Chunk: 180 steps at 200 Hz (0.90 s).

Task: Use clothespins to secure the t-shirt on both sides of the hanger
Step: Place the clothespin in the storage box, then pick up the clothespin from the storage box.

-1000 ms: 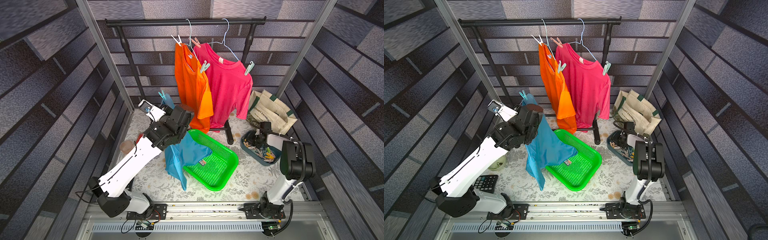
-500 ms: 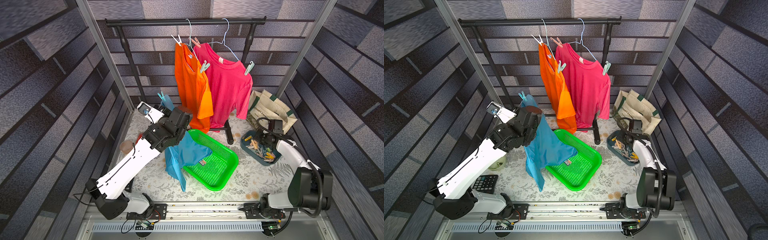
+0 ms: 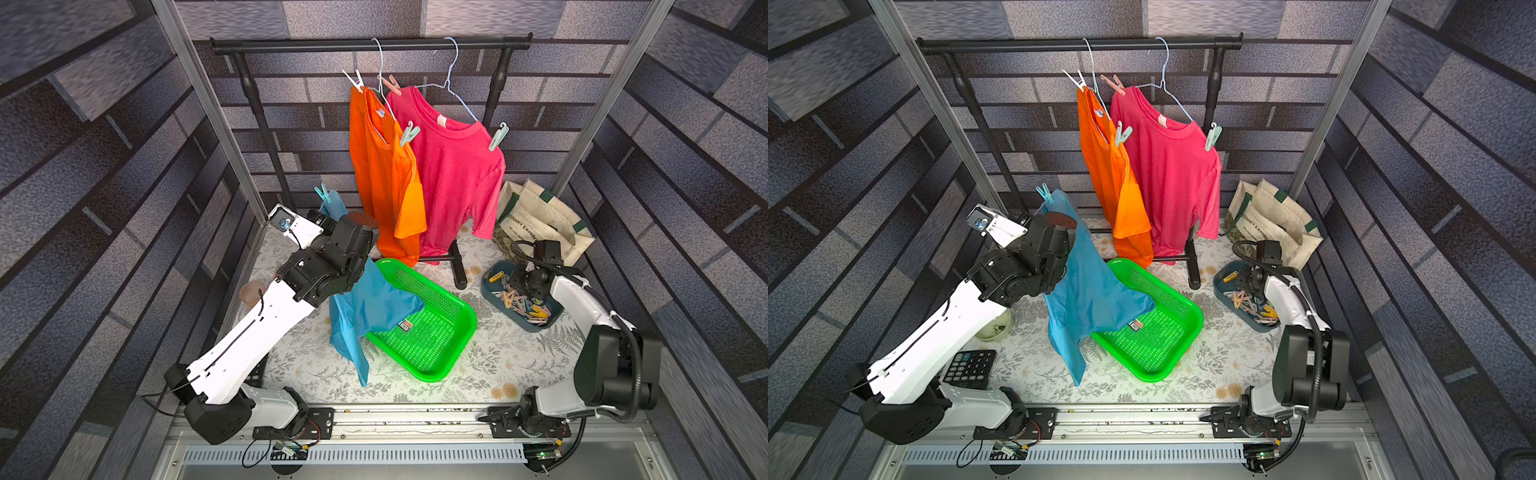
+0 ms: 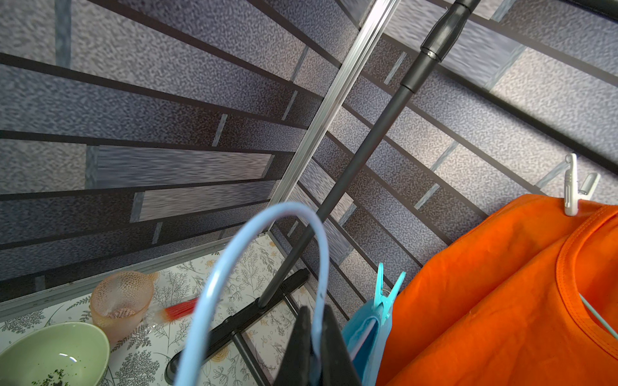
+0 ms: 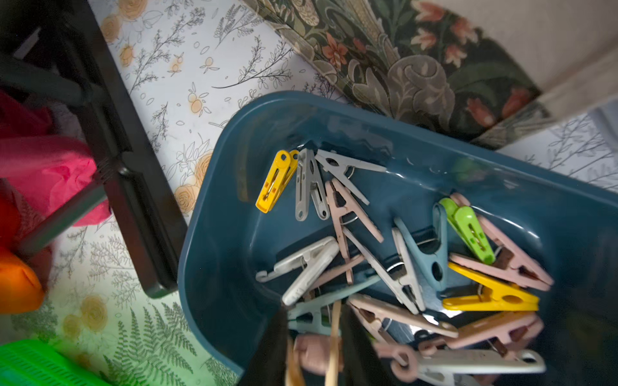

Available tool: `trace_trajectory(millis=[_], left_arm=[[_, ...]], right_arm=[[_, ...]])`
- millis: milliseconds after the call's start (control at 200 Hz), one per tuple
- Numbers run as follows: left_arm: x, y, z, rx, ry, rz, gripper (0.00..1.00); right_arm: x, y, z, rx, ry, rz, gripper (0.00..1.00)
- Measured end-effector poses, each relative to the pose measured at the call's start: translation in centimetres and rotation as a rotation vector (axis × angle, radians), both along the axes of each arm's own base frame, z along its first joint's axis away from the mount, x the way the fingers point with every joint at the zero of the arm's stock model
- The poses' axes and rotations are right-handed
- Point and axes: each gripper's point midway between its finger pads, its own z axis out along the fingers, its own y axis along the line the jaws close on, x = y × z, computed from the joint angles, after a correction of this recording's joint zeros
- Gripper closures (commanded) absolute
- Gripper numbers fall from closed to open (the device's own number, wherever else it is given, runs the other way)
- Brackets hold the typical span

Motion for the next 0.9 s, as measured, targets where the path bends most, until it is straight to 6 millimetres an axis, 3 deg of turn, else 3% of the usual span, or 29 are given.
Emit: trace_trajectory(millis=[140,281,441,641,787,902], left_arm=[[0.0,0.3,0.0,0.000,-0.001,0.008,1.00],[0.2,0.4,-0.2,-0.004,0.001,0.010,1.00],[0.6,0.2,-0.7,-0.011,0.010,-0.001,1.00],[1.2,-0.3,-1.2,-0.002,0.029,-0.011,1.00],[1.3,-0.4,-1.3,-0.003,0.033,-0.015,1.00],[1.3,-0.4,-1.3,-0.004,0.033,-0.017,1.00]], right_arm=[[1.1,-0.1,-0.3,0.000,0.005,0.004,0.48],[1.0,-0.1,-0.3,-0.001,0.007,0.005,0.63],[-0.3,0.0,-1.7,0.002,0.052,0.000,0.65],[-0.8,-0.8,-3.4,0.024,0.097,-0.025,0.76],[0.9,-1.1,-4.5,0.037,0.110,-0.036,0.80],[2.8,-1.4,-4.7,0.039,0.092,-0.046,0.73]])
